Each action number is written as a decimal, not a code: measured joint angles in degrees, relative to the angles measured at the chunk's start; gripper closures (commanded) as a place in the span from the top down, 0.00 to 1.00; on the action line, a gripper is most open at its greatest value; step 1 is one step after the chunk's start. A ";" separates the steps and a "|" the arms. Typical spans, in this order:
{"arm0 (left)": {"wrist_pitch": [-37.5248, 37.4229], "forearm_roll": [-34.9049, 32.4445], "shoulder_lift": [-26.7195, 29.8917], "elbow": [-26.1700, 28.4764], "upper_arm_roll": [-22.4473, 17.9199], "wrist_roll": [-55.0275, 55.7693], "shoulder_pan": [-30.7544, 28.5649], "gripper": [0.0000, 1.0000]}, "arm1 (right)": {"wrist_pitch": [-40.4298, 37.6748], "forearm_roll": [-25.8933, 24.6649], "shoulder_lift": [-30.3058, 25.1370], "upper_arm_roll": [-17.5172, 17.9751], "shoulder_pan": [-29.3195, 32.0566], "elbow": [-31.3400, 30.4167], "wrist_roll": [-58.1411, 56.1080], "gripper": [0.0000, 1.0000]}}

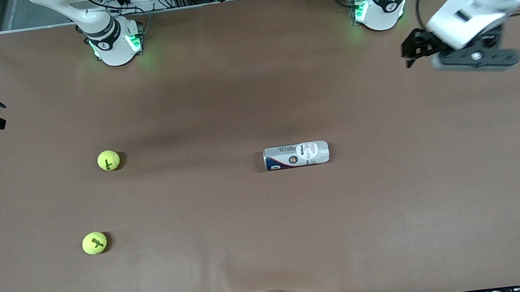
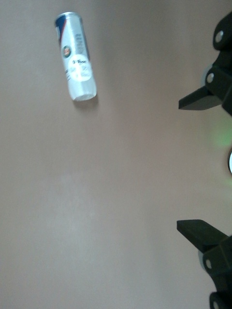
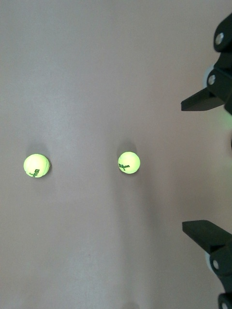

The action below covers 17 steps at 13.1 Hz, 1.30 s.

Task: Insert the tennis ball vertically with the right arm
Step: 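Reach the left gripper toward the clear Wilson tube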

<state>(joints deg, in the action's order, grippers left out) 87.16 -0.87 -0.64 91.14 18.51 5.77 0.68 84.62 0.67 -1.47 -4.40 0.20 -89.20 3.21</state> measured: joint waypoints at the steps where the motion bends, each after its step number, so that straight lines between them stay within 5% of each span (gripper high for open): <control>1: 0.17 -0.24 -1.64 -0.24 1.69 -0.06 0.10 1.00 | -0.01 0.00 0.00 0.03 0.00 0.03 0.01 1.00; 4: 0.51 -4.09 -7.57 -2.55 4.97 -0.88 3.03 1.00 | -0.03 0.00 0.00 0.06 -0.01 0.08 0.02 1.00; 17: 0.44 -14.09 -20.35 -4.13 5.33 -13.71 16.26 1.00 | -1.17 0.00 0.00 0.19 -0.72 0.06 0.10 1.00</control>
<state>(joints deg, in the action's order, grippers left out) 87.60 -14.96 -21.00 87.01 23.84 -7.94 16.95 83.44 0.67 -1.47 -4.21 -0.52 -89.14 3.31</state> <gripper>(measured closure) 0.000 0.000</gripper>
